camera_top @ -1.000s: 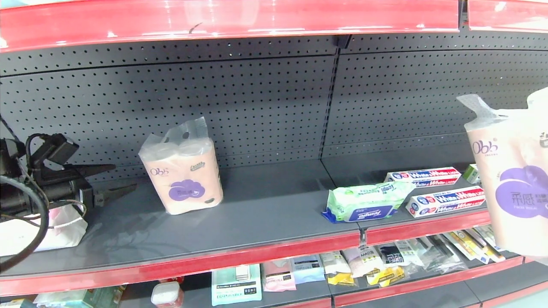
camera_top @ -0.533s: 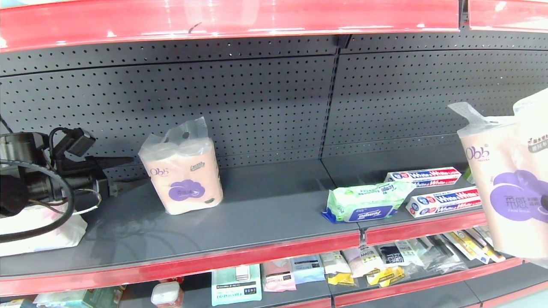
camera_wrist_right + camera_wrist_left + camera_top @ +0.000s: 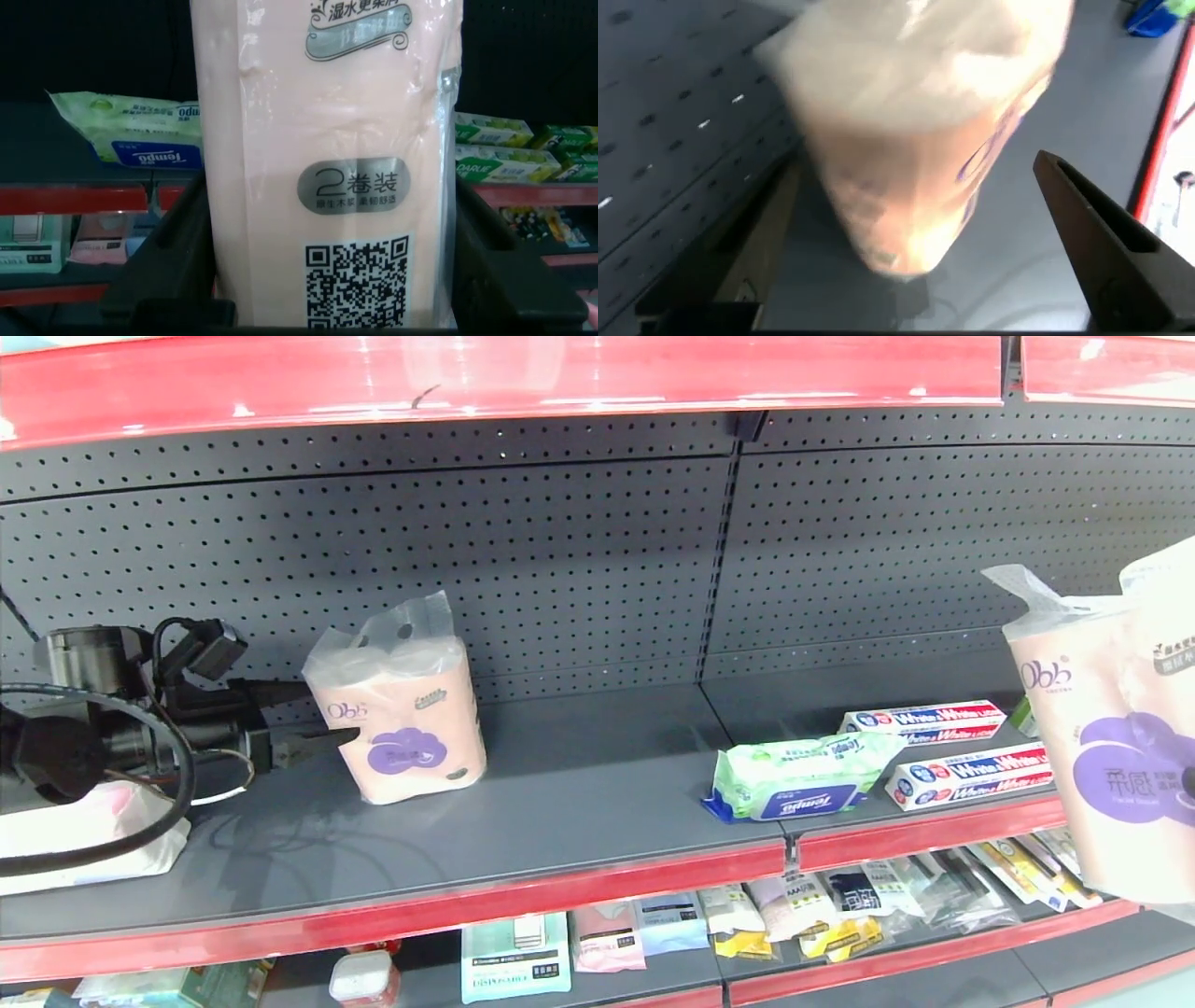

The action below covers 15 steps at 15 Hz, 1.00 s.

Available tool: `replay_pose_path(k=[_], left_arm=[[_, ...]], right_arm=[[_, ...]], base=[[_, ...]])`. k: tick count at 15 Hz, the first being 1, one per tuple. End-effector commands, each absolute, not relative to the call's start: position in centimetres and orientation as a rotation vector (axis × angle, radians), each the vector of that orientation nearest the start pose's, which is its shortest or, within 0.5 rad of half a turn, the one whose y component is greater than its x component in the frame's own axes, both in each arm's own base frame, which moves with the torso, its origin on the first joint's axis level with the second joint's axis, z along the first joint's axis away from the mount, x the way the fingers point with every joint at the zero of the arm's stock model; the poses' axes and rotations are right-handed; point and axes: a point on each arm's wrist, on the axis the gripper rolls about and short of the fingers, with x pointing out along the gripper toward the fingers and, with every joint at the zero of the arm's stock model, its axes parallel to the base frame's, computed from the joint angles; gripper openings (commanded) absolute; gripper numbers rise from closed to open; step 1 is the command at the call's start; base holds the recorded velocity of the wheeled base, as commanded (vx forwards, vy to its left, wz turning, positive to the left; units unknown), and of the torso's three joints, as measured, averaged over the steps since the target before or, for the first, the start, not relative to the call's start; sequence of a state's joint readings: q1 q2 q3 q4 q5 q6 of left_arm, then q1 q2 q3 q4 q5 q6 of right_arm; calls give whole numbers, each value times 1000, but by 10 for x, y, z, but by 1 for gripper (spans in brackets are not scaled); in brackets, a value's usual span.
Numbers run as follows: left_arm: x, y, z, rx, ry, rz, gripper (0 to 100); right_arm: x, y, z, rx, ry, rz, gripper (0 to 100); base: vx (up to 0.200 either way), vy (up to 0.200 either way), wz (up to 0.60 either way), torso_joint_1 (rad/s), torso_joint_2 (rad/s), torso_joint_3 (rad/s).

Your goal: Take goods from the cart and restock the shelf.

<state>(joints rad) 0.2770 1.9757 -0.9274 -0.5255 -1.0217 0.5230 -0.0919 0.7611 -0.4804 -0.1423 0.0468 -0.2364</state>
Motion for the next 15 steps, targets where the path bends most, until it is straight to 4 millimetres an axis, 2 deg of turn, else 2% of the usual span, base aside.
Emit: replay_pose_path(k=[1, 3, 5, 9, 15], left_arm=[[350, 71, 113, 168, 222, -831, 100], [366, 70, 109, 194, 190, -842, 100], [373, 69, 109, 193, 175, -842, 100], [378, 48, 111, 166, 176, -892, 100], [379, 44, 112, 155, 178, -899, 100]], right_arm=[[73, -6, 217, -228, 142, -28, 0], [74, -6, 217, -227, 147, -27, 0], [75, -6, 215, -227, 155, -26, 0], [75, -6, 215, -227, 156, -26, 0], [75, -6, 215, -225, 154, -26, 0]], base=[[0, 0, 0, 0, 0, 0], [0, 0, 0, 0, 0, 0], [0, 0, 0, 0, 0, 0], [0, 0, 0, 0, 0, 0], [0, 0, 0, 0, 0, 0]])
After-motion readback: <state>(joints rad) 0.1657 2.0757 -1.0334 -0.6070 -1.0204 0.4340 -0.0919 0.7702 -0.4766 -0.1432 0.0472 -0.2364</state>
